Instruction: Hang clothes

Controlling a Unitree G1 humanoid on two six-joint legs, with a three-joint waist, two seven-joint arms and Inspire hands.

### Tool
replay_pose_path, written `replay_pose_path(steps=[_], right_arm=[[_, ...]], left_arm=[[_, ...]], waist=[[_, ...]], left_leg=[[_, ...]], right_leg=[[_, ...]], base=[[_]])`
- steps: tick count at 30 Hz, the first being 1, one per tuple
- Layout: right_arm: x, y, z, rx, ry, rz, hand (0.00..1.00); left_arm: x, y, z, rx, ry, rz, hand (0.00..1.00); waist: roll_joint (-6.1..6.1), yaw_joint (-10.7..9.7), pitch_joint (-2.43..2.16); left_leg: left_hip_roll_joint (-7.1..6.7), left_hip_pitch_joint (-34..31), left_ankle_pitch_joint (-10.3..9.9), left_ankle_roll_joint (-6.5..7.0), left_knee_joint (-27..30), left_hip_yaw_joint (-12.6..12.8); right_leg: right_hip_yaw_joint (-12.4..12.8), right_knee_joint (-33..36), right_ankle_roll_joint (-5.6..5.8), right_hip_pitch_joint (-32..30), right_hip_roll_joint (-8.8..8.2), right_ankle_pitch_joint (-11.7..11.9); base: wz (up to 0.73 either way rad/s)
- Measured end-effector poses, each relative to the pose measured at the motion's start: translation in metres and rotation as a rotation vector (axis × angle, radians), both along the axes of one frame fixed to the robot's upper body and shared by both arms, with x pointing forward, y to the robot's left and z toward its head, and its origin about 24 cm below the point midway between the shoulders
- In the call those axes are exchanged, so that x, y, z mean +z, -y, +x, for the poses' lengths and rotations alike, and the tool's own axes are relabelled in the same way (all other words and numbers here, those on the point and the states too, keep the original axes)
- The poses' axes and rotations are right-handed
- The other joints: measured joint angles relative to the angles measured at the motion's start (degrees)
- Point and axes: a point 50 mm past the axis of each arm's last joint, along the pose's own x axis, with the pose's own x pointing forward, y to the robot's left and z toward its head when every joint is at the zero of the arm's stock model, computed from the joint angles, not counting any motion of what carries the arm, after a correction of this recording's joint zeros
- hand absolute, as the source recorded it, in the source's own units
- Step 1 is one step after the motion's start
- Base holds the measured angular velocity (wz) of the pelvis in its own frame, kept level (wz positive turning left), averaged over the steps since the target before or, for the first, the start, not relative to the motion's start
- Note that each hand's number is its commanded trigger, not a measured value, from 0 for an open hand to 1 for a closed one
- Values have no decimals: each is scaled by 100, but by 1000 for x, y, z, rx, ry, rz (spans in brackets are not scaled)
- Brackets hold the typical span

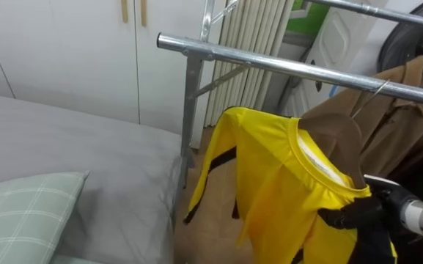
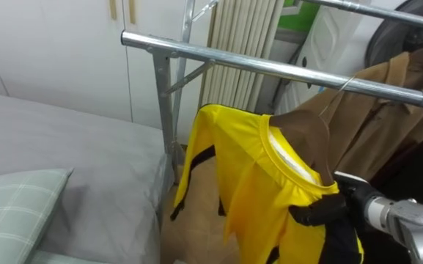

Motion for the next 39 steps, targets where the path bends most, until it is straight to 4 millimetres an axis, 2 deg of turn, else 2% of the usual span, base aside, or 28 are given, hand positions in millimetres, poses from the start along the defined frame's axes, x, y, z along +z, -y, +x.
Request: replay_pose_path(steps=[6, 14, 39], right_arm=[[-5, 2, -4, -23, -21, 34, 100], [-12, 5, -9, -71, -35, 103, 100], [-13, 6, -10, -87, -37, 117, 100]], left_arm=[[2, -1, 4, -17, 10, 8, 0], [2, -1, 6, -22, 20, 8, 0], [2, -1, 7, -22, 22, 6, 0]], waist=[[-48, 39, 26], [-48, 80, 26], [-34, 81, 29]], left_leg=[[0, -5, 0, 0, -1, -86], [5, -5, 1, -3, 1, -115], [2, -6, 2, -3, 8, -128]], right_leg=[[-84, -21, 2, 45, -10, -2], [-129, -27, 2, 66, -14, -2], [-149, -16, 3, 66, -21, -3]], base=[[7], [1], [0]])
